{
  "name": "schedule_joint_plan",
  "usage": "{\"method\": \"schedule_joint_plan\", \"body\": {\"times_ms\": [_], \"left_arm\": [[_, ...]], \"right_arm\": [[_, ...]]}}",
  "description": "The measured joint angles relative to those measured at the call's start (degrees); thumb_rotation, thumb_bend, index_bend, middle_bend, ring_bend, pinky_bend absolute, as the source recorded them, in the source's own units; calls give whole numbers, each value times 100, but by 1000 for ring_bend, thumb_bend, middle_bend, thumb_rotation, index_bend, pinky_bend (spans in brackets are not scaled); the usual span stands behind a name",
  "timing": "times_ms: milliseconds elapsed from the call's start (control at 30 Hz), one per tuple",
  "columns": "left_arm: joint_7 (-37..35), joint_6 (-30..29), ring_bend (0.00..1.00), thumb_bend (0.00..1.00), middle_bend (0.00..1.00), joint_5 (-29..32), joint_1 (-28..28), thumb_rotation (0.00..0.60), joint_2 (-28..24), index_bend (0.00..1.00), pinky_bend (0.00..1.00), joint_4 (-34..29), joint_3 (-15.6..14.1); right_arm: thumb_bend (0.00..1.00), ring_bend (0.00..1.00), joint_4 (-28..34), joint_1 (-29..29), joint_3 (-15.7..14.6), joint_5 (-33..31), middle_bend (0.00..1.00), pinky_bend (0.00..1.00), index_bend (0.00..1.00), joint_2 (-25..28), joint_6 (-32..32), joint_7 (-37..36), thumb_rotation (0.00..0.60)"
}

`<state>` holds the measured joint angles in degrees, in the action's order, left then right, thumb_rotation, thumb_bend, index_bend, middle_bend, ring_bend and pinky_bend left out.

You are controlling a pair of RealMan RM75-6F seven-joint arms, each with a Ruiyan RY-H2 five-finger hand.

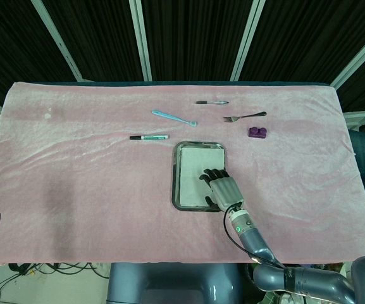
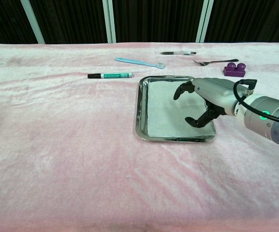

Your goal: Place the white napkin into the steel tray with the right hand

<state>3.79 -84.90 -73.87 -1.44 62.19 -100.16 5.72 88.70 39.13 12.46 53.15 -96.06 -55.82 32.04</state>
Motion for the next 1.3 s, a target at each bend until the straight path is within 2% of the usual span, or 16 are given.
{"method": "schedule_joint_plan", "body": {"times_ms": [567, 1300], "left_arm": [[-40, 4, 0, 396, 47, 5, 3, 600, -16, 151, 0, -4, 5], [-52, 11, 0, 396, 46, 0, -2, 600, -22, 151, 0, 7, 3]], "right_arm": [[357, 166, -573, 401, -46, -629, 155, 156, 263, -364, 211, 218, 600], [357, 166, -719, 646, -153, -957, 155, 156, 261, -495, 221, 290, 600]]}}
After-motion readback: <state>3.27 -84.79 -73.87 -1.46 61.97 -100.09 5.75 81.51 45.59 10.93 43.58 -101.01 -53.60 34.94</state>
